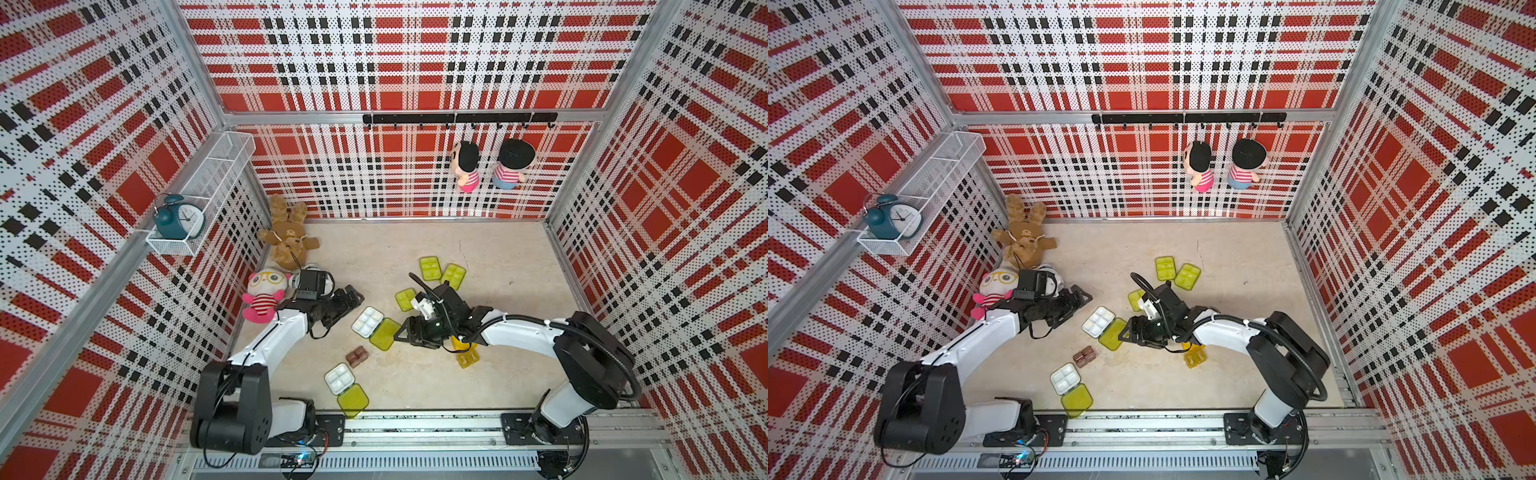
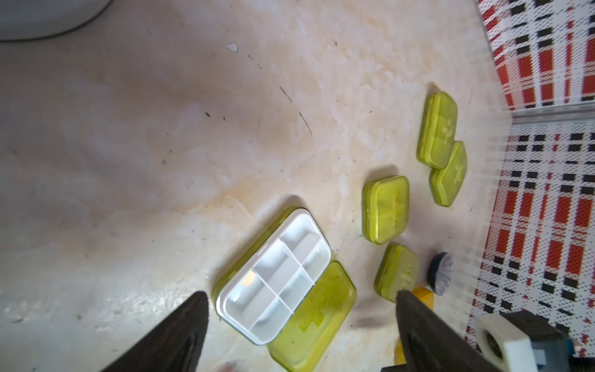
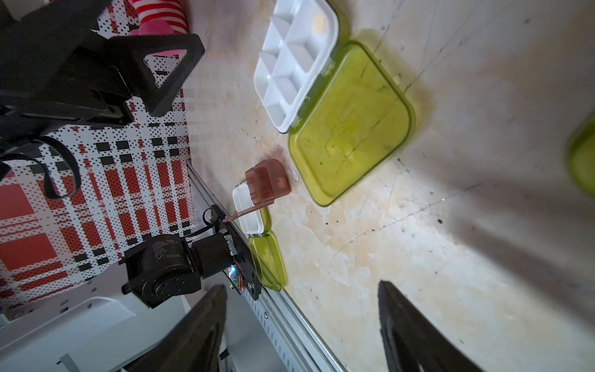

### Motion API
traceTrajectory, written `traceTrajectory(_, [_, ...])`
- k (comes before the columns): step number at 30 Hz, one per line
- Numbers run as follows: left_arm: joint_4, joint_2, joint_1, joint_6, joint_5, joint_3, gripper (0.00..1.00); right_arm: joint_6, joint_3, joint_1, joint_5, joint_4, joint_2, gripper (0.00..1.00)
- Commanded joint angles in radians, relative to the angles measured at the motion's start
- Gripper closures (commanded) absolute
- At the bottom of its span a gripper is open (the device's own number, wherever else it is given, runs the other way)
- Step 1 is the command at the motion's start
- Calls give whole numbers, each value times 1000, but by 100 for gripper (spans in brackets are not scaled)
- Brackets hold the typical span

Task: Close pillboxes
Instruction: Close the lid on the pillbox.

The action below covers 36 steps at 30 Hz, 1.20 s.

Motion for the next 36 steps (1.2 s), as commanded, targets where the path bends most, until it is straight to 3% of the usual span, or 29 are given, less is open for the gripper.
traceTrajectory(1, [22, 70, 13, 82, 17, 46, 8, 117, -15, 5, -26, 185, 49, 24])
traceTrajectory(11, [66, 219, 15, 124, 35, 89, 11, 138, 0, 5, 55, 169, 137, 23])
traceTrajectory(24, [111, 288, 9, 138, 68, 74, 13, 144, 88, 5, 88, 149, 237, 23])
traceTrajectory(36, [198, 241, -123, 33, 79, -23, 16, 201, 34, 6, 80, 317, 237, 23])
